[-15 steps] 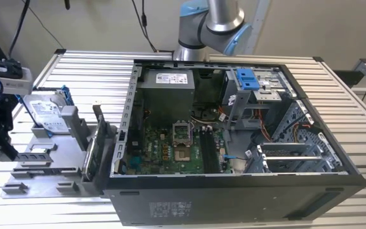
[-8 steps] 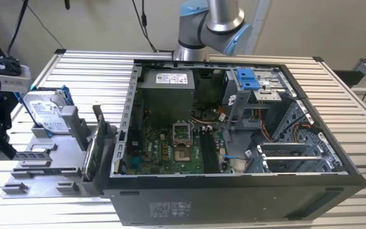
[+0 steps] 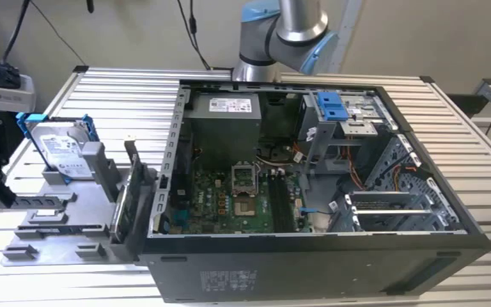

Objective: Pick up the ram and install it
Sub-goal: 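Pick up the ram and move it above insertion slot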

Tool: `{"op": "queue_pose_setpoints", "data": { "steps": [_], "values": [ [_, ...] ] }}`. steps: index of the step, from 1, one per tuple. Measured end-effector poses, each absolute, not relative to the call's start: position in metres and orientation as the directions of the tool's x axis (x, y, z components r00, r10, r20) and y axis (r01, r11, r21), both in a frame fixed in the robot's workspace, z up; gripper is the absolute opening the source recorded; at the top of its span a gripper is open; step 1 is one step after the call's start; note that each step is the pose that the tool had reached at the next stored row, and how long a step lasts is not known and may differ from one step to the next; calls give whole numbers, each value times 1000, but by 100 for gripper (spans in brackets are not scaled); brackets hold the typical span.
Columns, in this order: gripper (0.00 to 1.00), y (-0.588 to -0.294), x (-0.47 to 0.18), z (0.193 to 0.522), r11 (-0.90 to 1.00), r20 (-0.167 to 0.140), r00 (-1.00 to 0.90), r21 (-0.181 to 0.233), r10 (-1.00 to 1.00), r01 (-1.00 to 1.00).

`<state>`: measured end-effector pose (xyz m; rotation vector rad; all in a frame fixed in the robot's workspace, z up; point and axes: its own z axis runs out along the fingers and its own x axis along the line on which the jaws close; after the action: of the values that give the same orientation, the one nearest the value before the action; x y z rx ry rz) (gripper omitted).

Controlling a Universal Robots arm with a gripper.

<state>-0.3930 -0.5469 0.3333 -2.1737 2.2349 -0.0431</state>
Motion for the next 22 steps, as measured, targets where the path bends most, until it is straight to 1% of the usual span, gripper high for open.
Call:
{"op": "queue_pose_setpoints", "data": {
  "steps": [22],
  "values": [
    [14, -547, -393, 385, 28, 2, -28, -36, -1000, -999]
  ]
}}
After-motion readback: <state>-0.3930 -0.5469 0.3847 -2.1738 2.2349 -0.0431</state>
